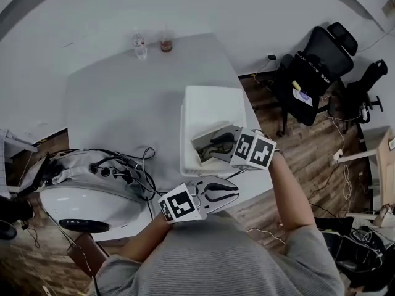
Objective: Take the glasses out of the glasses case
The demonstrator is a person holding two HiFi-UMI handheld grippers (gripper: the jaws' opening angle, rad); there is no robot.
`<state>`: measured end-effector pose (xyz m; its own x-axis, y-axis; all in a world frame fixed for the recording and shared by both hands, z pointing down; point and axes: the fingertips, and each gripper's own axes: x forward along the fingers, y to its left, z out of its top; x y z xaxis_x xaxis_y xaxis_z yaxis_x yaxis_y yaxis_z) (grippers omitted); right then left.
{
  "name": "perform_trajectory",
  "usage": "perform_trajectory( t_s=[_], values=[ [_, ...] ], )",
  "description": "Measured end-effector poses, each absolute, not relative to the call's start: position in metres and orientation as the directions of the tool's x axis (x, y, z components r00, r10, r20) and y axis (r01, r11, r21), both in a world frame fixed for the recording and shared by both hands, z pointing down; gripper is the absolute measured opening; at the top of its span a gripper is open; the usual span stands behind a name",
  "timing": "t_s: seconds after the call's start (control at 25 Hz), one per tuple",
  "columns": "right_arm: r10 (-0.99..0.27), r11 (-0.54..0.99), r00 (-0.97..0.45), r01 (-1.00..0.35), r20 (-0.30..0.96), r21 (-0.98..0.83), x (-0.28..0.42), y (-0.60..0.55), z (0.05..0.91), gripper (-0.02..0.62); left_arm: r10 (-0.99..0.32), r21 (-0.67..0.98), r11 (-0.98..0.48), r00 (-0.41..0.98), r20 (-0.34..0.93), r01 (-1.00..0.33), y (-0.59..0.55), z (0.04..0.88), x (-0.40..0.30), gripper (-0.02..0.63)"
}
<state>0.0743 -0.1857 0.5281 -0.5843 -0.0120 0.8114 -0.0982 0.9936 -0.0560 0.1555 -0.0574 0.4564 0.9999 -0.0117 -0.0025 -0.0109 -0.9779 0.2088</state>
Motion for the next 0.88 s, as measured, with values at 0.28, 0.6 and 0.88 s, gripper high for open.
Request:
perform_trajectory(
  t_s=[0.28, 0.6, 0.88],
  values=[
    [0.047, 0.995, -0.532, -0.052, 0.845, -0.087, 0.074, -0.188, 0.54, 0.127, 0.003, 0.209, -0.978, 1.0, 0.003, 0.002, -0.06, 0.457, 0.157, 0.049],
    [0.111, 0.992, -0.475, -0.003, 0.873, -0.127, 0.074, -0.184, 0.546, 0.127, 0.006, 0.206, -0.978, 1.0, 0.013, 0.003, -0.063, 0.459, 0.157, 0.049],
    [0.151, 0.988, -0.425, 0.041, 0.892, -0.148, 0.073, -0.179, 0.55, 0.106, 0.007, 0.203, -0.979, 1.0, 0.018, 0.003, -0.063, 0.461, 0.156, 0.049]
  ],
)
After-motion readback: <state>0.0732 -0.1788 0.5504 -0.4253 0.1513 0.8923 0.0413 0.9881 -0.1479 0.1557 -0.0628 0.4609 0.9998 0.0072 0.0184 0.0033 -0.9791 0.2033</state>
